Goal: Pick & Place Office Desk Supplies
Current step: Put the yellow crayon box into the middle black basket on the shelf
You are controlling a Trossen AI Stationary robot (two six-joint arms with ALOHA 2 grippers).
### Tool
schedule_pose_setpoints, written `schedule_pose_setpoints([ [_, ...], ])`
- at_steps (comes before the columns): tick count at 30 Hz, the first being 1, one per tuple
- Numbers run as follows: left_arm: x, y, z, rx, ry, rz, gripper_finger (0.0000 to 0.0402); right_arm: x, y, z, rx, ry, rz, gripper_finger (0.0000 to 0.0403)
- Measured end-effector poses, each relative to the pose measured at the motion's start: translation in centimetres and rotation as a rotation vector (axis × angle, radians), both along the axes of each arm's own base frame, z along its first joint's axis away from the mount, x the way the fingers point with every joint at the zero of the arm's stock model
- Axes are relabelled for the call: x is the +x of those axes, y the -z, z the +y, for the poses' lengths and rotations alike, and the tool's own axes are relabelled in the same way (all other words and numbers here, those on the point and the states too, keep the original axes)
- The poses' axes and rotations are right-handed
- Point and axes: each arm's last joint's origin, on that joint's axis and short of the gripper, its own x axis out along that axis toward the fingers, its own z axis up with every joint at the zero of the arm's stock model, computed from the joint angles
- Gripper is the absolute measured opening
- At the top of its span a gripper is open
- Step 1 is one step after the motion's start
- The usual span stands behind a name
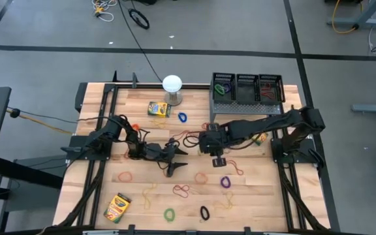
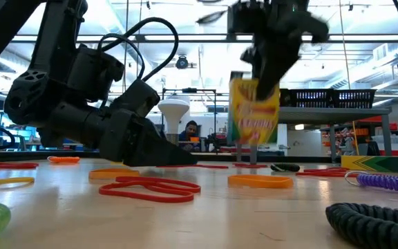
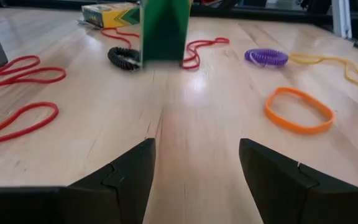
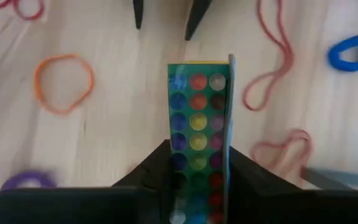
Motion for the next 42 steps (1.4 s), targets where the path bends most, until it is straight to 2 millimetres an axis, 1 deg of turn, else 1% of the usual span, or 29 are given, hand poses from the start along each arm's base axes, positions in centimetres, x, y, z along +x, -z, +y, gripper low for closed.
schedule_pose_setpoints([
  [3, 0.0, 0.0, 0.0, 0.007, 0.001, 0.004, 0.0236, -0.5, -3.4, -0.3, -0.019, -0.023, 0.035, 0.0106],
  [6, 0.0, 0.1, 0.0, 0.028, 0.006, 0.008, 0.0232, -1.9, -8.2, -1.5, -0.071, -0.016, 0.071, 0.011],
  [10, 0.0, 0.1, 0.0, 0.039, 0.007, 0.006, 0.0229, -4.7, -15.2, -4.9, -0.164, 0.064, 0.064, 0.0098],
  [12, 0.0, 0.0, 0.0, 0.038, 0.007, 0.005, 0.0228, -5.7, -17.9, -7.0, -0.204, 0.103, -0.03, 0.0094],
  [14, 0.0, 0.0, 0.0, 0.037, 0.007, 0.005, 0.0228, -7.2, -19.8, -9.3, -0.215, 0.092, -0.094, 0.0094],
  [16, 0.1, 0.0, 0.0, 0.026, 0.004, 0.005, 0.0228, -8.8, -20.7, -11.6, -0.255, 0.12, -0.086, 0.0095],
  [18, 0.1, 0.0, 0.0, 0.018, 0.002, 0.006, 0.0228, -10.0, -21.0, -14.4, -0.284, 0.179, -0.084, 0.0096],
  [22, 0.0, 0.1, 0.0, 0.011, 0.001, 0.009, 0.0227, -12.5, -20.0, -19.2, -0.266, 0.26, -0.007, 0.0094],
  [25, 0.0, 0.1, 0.0, 0.01, 0.0, 0.01, 0.0227, -14.2, -18.6, -22.2, -0.252, 0.338, 0.048, 0.0094],
  [28, 0.0, 0.1, 0.0, 0.009, 0.001, 0.011, 0.0227, -15.5, -16.8, -24.6, -0.218, 0.395, 0.096, 0.0094],
  [31, 0.0, 0.1, 0.0, 0.008, 0.005, 0.012, 0.0227, -16.4, -14.8, -26.2, -0.184, 0.417, 0.136, 0.0094],
  [33, 0.0, 0.1, 0.0, 0.01, 0.005, 0.013, 0.0227, -16.5, -13.5, -27.0, -0.181, 0.41, 0.136, 0.0094],
  [35, 0.0, 0.1, 0.0, 0.012, 0.006, 0.013, 0.0227, -16.4, -12.5, -27.5, -0.172, 0.401, 0.138, 0.0094],
  [38, 0.0, 0.1, 0.0, 0.012, 0.006, 0.012, 0.0226, -16.3, -11.7, -27.4, -0.177, 0.389, 0.184, 0.0094],
  [42, 0.0, 0.1, 0.0, 0.009, 0.005, 0.012, 0.0226, -15.9, -11.6, -27.1, -0.162, 0.365, 0.171, 0.0096],
])
